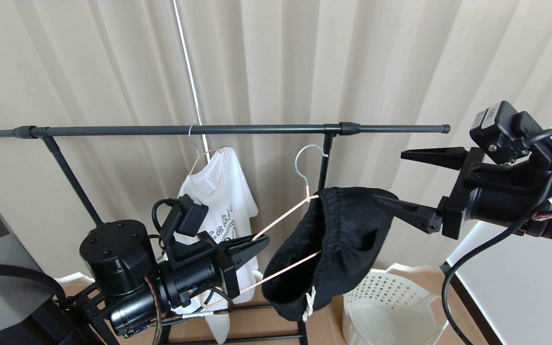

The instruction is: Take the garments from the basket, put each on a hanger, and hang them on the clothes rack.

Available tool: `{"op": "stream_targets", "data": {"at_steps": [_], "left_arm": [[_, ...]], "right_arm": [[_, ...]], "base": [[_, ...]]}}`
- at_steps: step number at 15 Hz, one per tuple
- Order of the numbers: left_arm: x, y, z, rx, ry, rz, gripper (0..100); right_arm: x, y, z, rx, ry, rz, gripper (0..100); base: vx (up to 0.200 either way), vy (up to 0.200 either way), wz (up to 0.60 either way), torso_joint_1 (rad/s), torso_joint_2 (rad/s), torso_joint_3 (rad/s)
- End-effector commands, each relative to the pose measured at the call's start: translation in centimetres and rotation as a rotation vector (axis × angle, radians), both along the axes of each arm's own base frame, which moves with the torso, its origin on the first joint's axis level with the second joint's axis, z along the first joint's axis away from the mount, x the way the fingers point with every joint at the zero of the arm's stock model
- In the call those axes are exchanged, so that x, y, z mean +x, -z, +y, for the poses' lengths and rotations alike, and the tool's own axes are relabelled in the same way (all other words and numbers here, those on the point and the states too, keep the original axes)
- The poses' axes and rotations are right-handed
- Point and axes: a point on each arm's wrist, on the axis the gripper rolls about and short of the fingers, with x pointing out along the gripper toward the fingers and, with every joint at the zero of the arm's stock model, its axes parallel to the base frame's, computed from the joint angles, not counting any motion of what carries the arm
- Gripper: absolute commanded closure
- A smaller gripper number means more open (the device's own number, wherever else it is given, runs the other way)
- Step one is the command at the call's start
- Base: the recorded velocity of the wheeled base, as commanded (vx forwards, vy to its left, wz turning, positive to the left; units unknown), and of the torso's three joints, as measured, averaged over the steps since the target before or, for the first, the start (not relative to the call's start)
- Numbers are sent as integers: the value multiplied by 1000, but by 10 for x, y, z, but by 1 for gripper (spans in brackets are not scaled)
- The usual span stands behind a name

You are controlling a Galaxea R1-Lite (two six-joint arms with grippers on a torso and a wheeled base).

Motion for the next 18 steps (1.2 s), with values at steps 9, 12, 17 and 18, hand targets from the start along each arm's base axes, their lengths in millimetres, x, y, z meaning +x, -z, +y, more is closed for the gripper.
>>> {"op": "stream_targets", "data": {"at_steps": [9, 12, 17, 18], "left_arm": [[5, 1, 11, 26, 120, -42, 100], [6, 0, 10, 23, 121, -50, 100], [5, -2, 9, 37, 134, -84, 100], [5, -2, 9, 37, 137, -86, 100]], "right_arm": [[15, 15, -13, -53, -130, 49, 0], [17, -5, -11, -75, -190, 126, 0], [33, -17, -6, -177, -321, 218, 0], [41, -15, -3, -208, -339, 222, 0]], "base": [[0, 0, 0, 0, 0, 0], [0, 0, 0, 0, 0, 0], [0, 0, 0, 0, 0, 0], [0, 0, 0, 0, 0, 0]]}}
